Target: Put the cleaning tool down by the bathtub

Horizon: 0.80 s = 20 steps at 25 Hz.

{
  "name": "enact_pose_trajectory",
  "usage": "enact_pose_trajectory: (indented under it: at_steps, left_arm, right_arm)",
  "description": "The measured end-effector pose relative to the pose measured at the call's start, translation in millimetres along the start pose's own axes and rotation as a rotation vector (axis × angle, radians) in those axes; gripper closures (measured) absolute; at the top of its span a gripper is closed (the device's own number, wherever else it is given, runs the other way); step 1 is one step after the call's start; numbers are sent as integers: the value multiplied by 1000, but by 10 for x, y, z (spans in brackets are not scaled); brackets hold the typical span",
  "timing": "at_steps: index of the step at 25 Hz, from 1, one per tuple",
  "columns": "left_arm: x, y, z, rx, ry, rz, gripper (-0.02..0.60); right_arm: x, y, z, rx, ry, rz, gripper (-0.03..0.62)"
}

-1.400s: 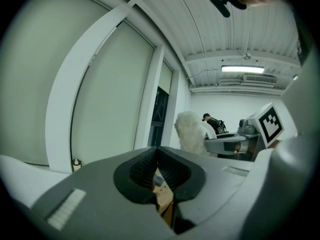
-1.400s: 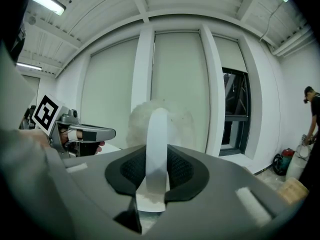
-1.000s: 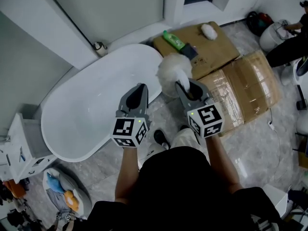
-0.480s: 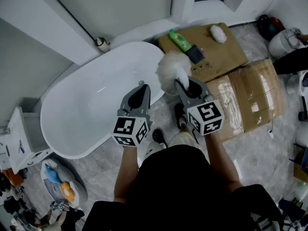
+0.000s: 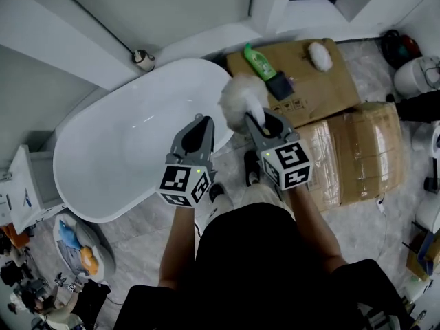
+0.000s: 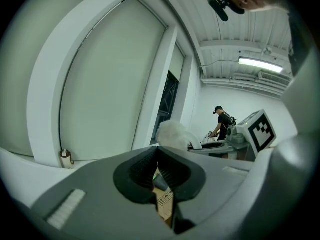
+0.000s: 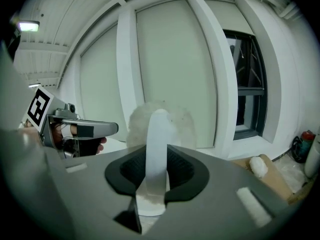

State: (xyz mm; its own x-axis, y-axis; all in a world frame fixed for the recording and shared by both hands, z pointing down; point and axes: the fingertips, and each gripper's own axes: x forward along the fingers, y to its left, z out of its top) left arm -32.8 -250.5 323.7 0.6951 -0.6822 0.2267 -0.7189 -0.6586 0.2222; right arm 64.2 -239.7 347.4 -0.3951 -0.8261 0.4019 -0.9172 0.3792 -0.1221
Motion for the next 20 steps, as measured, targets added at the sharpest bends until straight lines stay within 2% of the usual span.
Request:
enact_pose_trajectory:
  at_steps: [13, 20]
  left_arm:
    - [753, -104, -381, -49, 77, 70, 583]
    - [1024, -170, -573, -64, 108, 99, 583]
  right_arm:
    - [362, -775, -333, -20, 76, 62, 503]
    - [486, -1004, -617, -7, 125, 101, 502]
